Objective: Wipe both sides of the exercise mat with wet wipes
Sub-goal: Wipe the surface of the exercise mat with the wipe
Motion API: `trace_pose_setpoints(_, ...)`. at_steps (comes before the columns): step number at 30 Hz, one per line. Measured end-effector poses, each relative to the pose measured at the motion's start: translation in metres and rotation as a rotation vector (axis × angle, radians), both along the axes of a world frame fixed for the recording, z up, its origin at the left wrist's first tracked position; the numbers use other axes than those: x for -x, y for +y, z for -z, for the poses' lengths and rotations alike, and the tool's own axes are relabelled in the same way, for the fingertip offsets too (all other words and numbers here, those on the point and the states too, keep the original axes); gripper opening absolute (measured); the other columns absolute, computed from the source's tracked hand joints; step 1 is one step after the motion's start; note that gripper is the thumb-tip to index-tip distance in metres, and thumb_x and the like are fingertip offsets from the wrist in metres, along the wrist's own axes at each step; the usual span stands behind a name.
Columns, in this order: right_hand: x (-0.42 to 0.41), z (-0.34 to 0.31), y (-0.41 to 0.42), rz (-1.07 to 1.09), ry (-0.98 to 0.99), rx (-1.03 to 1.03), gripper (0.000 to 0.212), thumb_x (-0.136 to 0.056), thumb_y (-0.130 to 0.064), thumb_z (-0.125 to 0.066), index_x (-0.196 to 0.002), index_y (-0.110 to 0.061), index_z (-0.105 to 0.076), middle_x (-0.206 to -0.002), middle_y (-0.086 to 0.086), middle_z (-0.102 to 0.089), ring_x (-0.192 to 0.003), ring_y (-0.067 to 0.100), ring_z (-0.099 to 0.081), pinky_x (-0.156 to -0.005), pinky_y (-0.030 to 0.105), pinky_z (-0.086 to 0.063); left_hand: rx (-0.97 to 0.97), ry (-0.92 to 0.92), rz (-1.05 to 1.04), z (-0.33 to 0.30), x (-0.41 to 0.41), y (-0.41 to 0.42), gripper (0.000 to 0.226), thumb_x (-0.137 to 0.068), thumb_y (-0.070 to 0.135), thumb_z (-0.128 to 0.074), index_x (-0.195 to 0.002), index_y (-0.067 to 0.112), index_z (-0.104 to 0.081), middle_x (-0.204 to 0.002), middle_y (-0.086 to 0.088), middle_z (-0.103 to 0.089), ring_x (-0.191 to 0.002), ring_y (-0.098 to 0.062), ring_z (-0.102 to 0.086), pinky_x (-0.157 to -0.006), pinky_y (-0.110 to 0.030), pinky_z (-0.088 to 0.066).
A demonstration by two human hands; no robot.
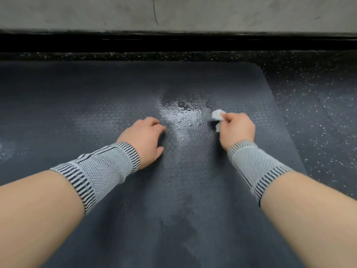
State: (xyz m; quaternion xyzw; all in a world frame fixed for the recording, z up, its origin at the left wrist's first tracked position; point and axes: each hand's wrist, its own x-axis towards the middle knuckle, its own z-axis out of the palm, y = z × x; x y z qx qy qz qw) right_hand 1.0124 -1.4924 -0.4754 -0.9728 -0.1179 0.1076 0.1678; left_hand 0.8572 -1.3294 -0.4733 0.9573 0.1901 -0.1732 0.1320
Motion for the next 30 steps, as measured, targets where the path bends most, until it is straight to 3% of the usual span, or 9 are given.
trace_pose_setpoints(3,0.007,0.013,0.010,0.077,0.024,0.066,0.030,-0.092,-0.015,-0.049,-0.118,-0.019,-0.064,-0.119,0.010,-0.056,-0.107,0.030,-0.057,-0.090,0.027,-0.041,-0.021,0.015,-0.074,0.004,-0.011,0.012,0.081,-0.088,0.049,-0.063,-0.153,0.021,-0.025,-0.162,-0.002,-0.011,-0.149,-0.023,-0.013,-0.119,-0.040,-0.025)
trace_pose_setpoints(6,0.055,0.019,0.018,-0.266,0.008,0.103,0.027,-0.093,-0.013,-0.045,-0.111,-0.021,-0.064,-0.106,0.004,-0.050,-0.092,0.024,-0.054,-0.086,0.027,-0.040,-0.046,0.095,-0.106,0.010,-0.023,0.022,0.096,-0.085,0.059,-0.061,-0.156,0.017,-0.011,-0.164,-0.004,0.001,-0.151,-0.024,-0.002,-0.120,-0.044,-0.021)
trace_pose_setpoints(9,0.066,0.011,0.015,-0.557,0.092,0.064,0.030,-0.095,-0.018,-0.044,-0.116,-0.023,-0.064,-0.111,0.006,-0.056,-0.103,0.027,-0.056,-0.091,0.028,-0.041,-0.067,0.180,-0.071,0.012,-0.031,0.027,0.103,-0.084,0.065,-0.058,-0.157,0.016,-0.006,-0.164,-0.006,0.001,-0.151,-0.026,-0.002,-0.121,-0.043,-0.020)
trace_pose_setpoints(11,0.035,0.008,0.016,-0.467,0.054,0.050,0.029,-0.093,-0.020,-0.048,-0.114,-0.025,-0.068,-0.112,0.007,-0.063,-0.106,0.029,-0.057,-0.090,0.028,-0.041,-0.097,0.229,-0.035,0.008,-0.035,0.029,0.103,-0.084,0.067,-0.057,-0.157,0.016,-0.005,-0.164,-0.008,0.000,-0.151,-0.027,-0.005,-0.121,-0.041,-0.019)
trace_pose_setpoints(14,-0.024,0.006,0.018,-0.019,-0.038,-0.026,0.030,-0.092,-0.017,-0.050,-0.114,-0.023,-0.068,-0.116,0.007,-0.063,-0.108,0.027,-0.058,-0.089,0.026,-0.042,-0.130,0.279,0.009,0.001,-0.039,0.030,0.106,-0.081,0.070,-0.058,-0.157,0.016,-0.007,-0.164,-0.009,-0.003,-0.150,-0.029,-0.009,-0.120,-0.041,-0.022)
trace_pose_setpoints(16,-0.029,0.008,0.022,0.072,-0.031,0.042,0.030,-0.093,-0.014,-0.048,-0.115,-0.021,-0.067,-0.117,0.009,-0.060,-0.106,0.028,-0.058,-0.084,0.025,-0.042,-0.129,0.288,0.008,0.000,-0.040,0.029,0.108,-0.078,0.070,-0.061,-0.157,0.017,-0.009,-0.164,-0.008,-0.004,-0.149,-0.029,-0.010,-0.118,-0.043,-0.027)
trace_pose_setpoints(22,0.056,0.014,0.038,-0.531,0.068,0.091,0.029,-0.095,-0.019,-0.045,-0.118,-0.024,-0.062,-0.116,0.006,-0.053,-0.104,0.025,-0.054,-0.090,0.029,-0.041,-0.105,0.220,-0.019,0.002,-0.032,0.033,0.107,-0.075,0.073,-0.062,-0.156,0.024,-0.013,-0.163,-0.002,-0.009,-0.147,-0.026,-0.012,-0.116,-0.043,-0.030)
trace_pose_setpoints(24,0.046,0.010,0.035,-0.613,0.068,0.071,0.031,-0.095,-0.021,-0.045,-0.119,-0.027,-0.064,-0.115,0.007,-0.056,-0.107,0.027,-0.054,-0.091,0.029,-0.039,-0.109,0.208,-0.016,0.003,-0.031,0.033,0.106,-0.075,0.074,-0.061,-0.156,0.025,-0.012,-0.163,-0.001,-0.008,-0.148,-0.025,-0.011,-0.116,-0.043,-0.030)
trace_pose_setpoints(30,-0.046,0.008,0.045,0.033,-0.050,0.006,0.033,-0.092,-0.009,-0.046,-0.116,-0.018,-0.067,-0.118,0.009,-0.056,-0.110,0.027,-0.056,-0.089,0.026,-0.041,-0.104,0.248,-0.046,0.005,-0.025,0.032,0.104,-0.078,0.077,-0.053,-0.156,0.032,-0.001,-0.163,-0.001,0.016,-0.150,-0.028,0.010,-0.116,-0.055,-0.022)
